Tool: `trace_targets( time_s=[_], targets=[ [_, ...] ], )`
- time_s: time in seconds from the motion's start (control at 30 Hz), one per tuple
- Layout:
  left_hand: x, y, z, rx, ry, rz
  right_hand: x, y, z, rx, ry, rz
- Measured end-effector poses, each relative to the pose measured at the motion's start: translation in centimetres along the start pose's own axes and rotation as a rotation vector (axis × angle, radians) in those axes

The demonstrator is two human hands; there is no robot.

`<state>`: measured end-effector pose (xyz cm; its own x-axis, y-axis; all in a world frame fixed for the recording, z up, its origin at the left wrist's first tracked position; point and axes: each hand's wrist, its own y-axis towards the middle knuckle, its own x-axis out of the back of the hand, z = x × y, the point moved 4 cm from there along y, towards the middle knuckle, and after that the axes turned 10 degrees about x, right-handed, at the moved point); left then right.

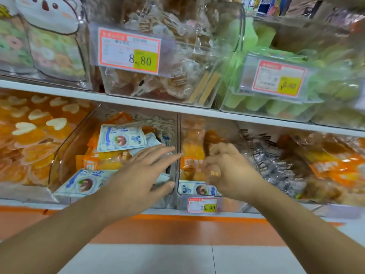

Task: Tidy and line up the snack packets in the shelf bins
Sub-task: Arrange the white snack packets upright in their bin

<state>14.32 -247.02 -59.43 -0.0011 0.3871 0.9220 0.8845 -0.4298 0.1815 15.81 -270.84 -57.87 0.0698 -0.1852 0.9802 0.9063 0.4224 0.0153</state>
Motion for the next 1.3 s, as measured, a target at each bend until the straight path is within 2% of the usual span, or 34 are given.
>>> trace_targets(
  time_s=[0.17, 0.3, 0.4, 0.47, 0.57, 0.63, 0.73, 0.8, 0.83, 0.9, 0.93, 0.97, 1.03, 1.1, 1.2, 1.3],
  targets=[
    [-0.1, -0.4, -0.3, -0.022, 0.027, 0.01, -0.8, -0.1, -0.1, -0.065, -0.068, 0.157],
    [0.2, -0.6, -0.7, -0.023, 0.031, 0.006, -0.6, -0.7, 0.0, -0.087, 0.01, 0.171],
    [1.4, -1.3, -0.3, -0.012, 0.009, -0.006, 1.0, -1.7, -0.3, -0.15, 0.007, 0.097],
    [2.8, -2.0, 0.7, 0.021, 0.003, -0.038, 2.8, -2.4, -0.1, -0.219, 0.17, -0.047],
    [5.4, -3.0, 3.6, 0.119, -0.031, -0.037, 4.6, -3.0, 1.8, -0.317, 0.645, -0.308],
    [6.6, -4.0, 5.8, 0.167, -0.024, 0.032, 4.0, -2.1, 3.8, -0.315, 0.821, -0.356],
    [7.2, -5.9, 8.0, 0.201, -0.005, 0.24, 2.7, 1.3, 6.5, -0.364, 1.024, -0.412],
    [7.2, -6.8, 8.6, 0.208, 0.037, 0.321, 2.5, 4.1, 8.0, -0.385, 1.142, -0.454],
    [7.2, -7.0, 8.9, 0.207, 0.075, 0.326, 2.2, 5.3, 8.2, -0.387, 1.059, -0.462],
    [7.1, -7.0, 9.4, 0.198, 0.149, 0.282, 1.9, 6.3, 8.5, -0.355, 0.554, -0.425],
    [7.0, -7.0, 9.6, 0.187, 0.175, 0.247, 1.7, 6.2, 9.0, -0.284, 0.309, -0.425],
    [7.1, -6.9, 9.7, 0.17, 0.189, 0.208, 1.3, 5.9, 9.9, -0.17, 0.172, -0.431],
    [7.3, -6.7, 9.9, 0.147, 0.186, 0.124, -0.1, 5.2, 11.5, 0.097, 0.15, -0.39],
    [7.5, -6.3, 9.9, 0.135, 0.186, 0.015, -1.7, 5.0, 12.6, 0.282, 0.207, -0.293],
    [7.7, -5.2, 9.0, 0.091, 0.106, -0.197, -2.6, 5.2, 13.8, 0.373, 0.217, -0.195],
    [7.8, -4.1, 7.9, 0.052, -0.049, -0.341, -1.4, 6.0, 14.1, 0.345, 0.322, -0.371]
  ],
)
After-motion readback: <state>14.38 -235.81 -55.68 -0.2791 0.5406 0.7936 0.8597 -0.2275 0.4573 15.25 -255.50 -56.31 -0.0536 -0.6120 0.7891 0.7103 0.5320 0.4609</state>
